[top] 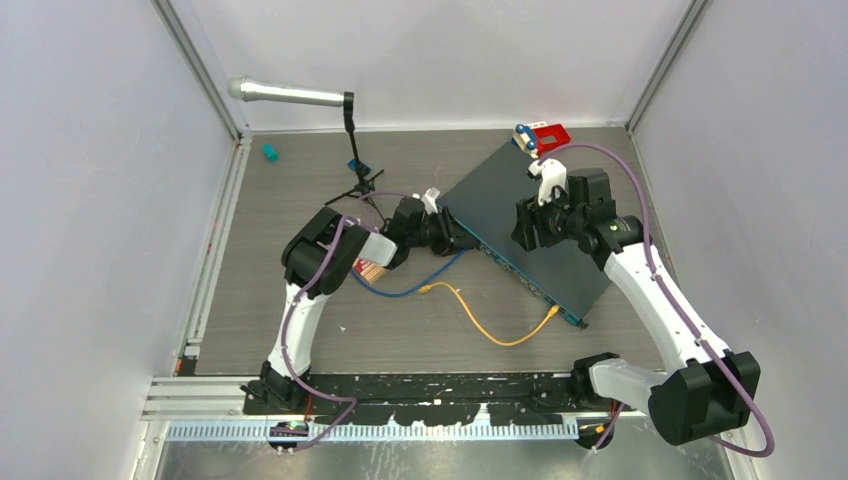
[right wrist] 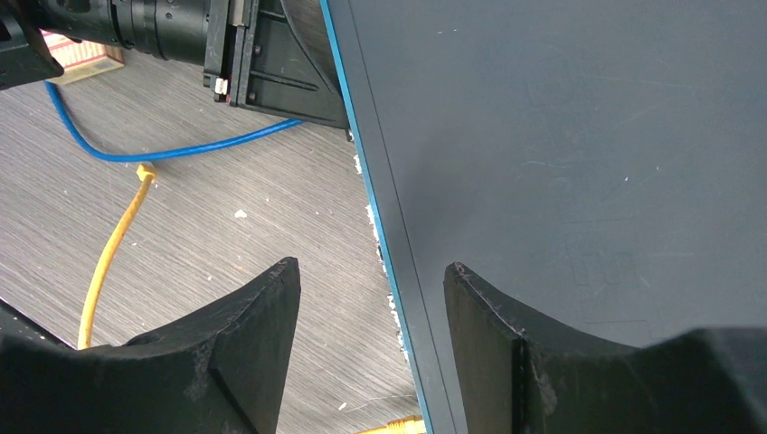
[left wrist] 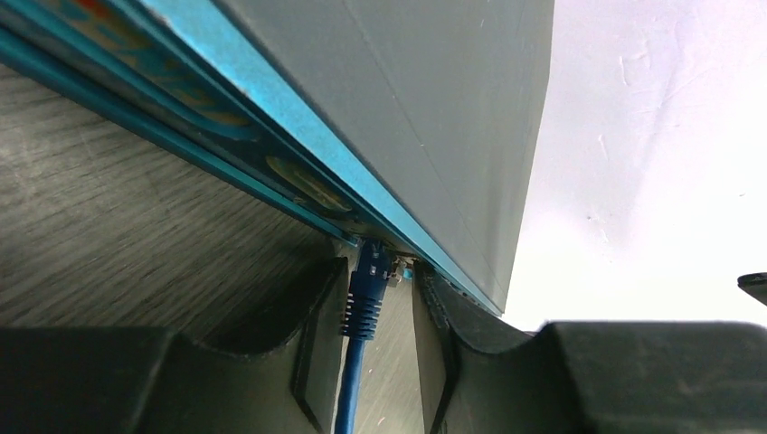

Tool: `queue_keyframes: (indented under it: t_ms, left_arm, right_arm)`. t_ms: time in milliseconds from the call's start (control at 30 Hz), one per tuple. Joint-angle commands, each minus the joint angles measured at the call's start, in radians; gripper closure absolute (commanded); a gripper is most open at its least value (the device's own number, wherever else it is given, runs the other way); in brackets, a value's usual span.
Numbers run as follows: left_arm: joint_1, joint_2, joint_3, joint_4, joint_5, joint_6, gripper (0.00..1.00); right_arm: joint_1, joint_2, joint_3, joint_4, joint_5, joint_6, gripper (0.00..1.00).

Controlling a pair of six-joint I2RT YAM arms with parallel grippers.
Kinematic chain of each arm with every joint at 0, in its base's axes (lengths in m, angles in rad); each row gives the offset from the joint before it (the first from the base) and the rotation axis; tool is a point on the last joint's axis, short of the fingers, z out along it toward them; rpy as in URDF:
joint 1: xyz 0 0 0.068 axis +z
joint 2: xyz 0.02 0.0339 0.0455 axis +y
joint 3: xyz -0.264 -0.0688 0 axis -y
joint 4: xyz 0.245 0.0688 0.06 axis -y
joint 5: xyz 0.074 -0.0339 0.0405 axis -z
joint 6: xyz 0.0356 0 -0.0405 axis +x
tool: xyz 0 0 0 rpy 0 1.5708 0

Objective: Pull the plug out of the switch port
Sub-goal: Pull the connector from the switch port.

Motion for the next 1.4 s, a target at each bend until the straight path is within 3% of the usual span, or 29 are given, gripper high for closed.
queue_keyframes:
  t_ms: [0, 200, 600, 800, 900, 1367]
  left_arm:
    - [-0.024, 0.069, -0.042, -0.007, -0.090, 0.023, 0.65]
    - [-0.010, 0.070, -0.059, 0.028, -0.103, 0.025, 0.67]
    - [0.007, 0.046, -0.114, 0.075, -0.113, 0.051, 0.79]
    - [0.008, 0.068, -0.108, 0.146, -0.091, 0.057, 0.89]
    - [0.008, 0.082, -0.112, 0.196, -0.087, 0.062, 0.99]
    - [0.007, 0.113, -0.175, 0.464, -0.053, 0.060, 1.00]
  right_arm:
    - [-0.006, -0.007, 0.004, 0.028, -0.019, 0.006, 0.35]
    - [-0.006, -0.004, 0.005, 0.024, -0.024, 0.006, 0.35]
    - [-0.006, 0.007, 0.008, 0.015, -0.032, 0.002, 0.35]
    - [-0.007, 0.008, 0.008, 0.012, -0.034, 0.000, 0.35]
    - [-0.007, 0.013, 0.009, 0.009, -0.037, -0.003, 0.35]
    - [-0.006, 0.029, 0.013, -0.003, -0.045, -0.009, 0.35]
